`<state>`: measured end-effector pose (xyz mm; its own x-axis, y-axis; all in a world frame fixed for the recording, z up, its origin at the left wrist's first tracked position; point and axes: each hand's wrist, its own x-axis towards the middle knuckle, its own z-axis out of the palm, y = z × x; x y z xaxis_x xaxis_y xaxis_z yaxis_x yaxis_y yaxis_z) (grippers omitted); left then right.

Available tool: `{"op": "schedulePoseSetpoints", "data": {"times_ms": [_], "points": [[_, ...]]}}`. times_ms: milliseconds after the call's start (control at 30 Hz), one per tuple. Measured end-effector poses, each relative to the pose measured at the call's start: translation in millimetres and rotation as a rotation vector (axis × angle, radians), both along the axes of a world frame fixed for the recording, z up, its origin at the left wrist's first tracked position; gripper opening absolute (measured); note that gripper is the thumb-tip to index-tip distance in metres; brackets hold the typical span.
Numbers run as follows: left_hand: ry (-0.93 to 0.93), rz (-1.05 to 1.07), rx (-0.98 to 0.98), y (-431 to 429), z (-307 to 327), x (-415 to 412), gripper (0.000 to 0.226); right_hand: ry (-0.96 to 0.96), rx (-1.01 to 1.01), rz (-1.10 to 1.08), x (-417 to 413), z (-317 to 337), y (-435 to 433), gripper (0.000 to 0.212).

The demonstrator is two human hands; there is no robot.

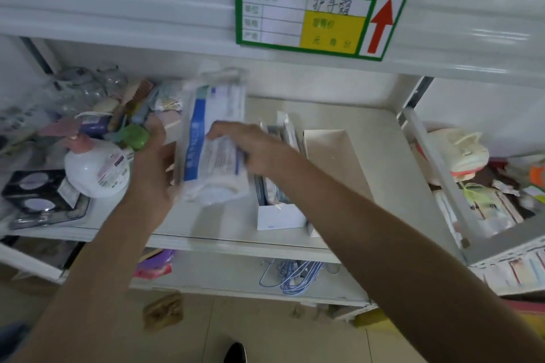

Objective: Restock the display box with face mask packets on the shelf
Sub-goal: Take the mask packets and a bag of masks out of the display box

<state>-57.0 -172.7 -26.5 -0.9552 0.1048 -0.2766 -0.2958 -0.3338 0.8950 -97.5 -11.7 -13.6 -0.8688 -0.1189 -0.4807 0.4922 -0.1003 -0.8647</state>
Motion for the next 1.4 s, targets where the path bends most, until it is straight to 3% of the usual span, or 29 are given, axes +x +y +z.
{"op": "schedulePoseSetpoints", "data": {"times_ms": [67,200,300,400,467,533,600,633,700,767,833,900,967,1067,1100,1200,1300,1400], "points": [[-0.064,0.119,-0.236,-6,-14,2,0.024,-0.097,-0.015,0.042,-6,-25,-22,0.071],[-0.140,0.120,-0.500,-17,-52,-2,0.011,-0.187,-0.006,0.087,-2,-50,-35,0.052],[-0.071,0.153,-0.695,-12,-67,-1,0.012,-0.162,0.145,0.061,1,-60,-33,0.042],[0.016,0.137,-0.858,-5,-73,3,0.023,-0.034,0.461,0.140,7,-48,-34,0.038],[0.069,0.108,-0.940,-3,-73,2,0.030,0.140,0.640,0.181,12,-26,-29,0.020],[0.096,0.077,-0.981,-1,-72,1,0.033,0.374,0.838,0.033,24,3,-11,0.016],[0.101,0.047,-1.024,-2,-77,-2,0.035,0.533,0.951,-0.261,39,22,15,0.015],[0.099,0.034,-1.038,-3,-78,-3,0.040,0.520,1.029,-0.344,45,24,29,0.022],[0.092,0.018,-1.070,-4,-84,-5,0.052,0.333,1.180,-0.222,55,20,49,0.043],[0.094,0.012,-1.084,-1,-82,-4,0.056,0.165,1.168,-0.028,62,9,55,0.061],[0.127,0.062,-1.184,7,-71,1,0.055,0.145,1.145,0.060,66,0,53,0.066],[0.364,0.209,-1.349,14,-54,12,0.052,0.156,1.179,0.102,65,-6,51,0.073],[0.607,0.267,-1.230,25,-39,32,0.058,0.116,1.208,0.110,60,-11,51,0.094],[0.496,-0.099,-0.808,58,-46,71,0.090,0.074,1.208,0.105,54,-19,53,0.112],[0.474,-0.191,-0.749,70,-56,79,0.098,0.068,1.200,0.104,53,-20,53,0.116],[0.480,-0.236,-0.743,98,-75,77,0.102,0.050,1.078,0.130,47,-21,58,0.126],[0.452,-0.200,-0.695,111,-77,64,0.085,0.000,0.920,0.159,41,-22,69,0.131],[0.426,-0.184,-0.722,119,-82,55,0.078,0.003,0.904,0.124,37,-28,81,0.128]]}}
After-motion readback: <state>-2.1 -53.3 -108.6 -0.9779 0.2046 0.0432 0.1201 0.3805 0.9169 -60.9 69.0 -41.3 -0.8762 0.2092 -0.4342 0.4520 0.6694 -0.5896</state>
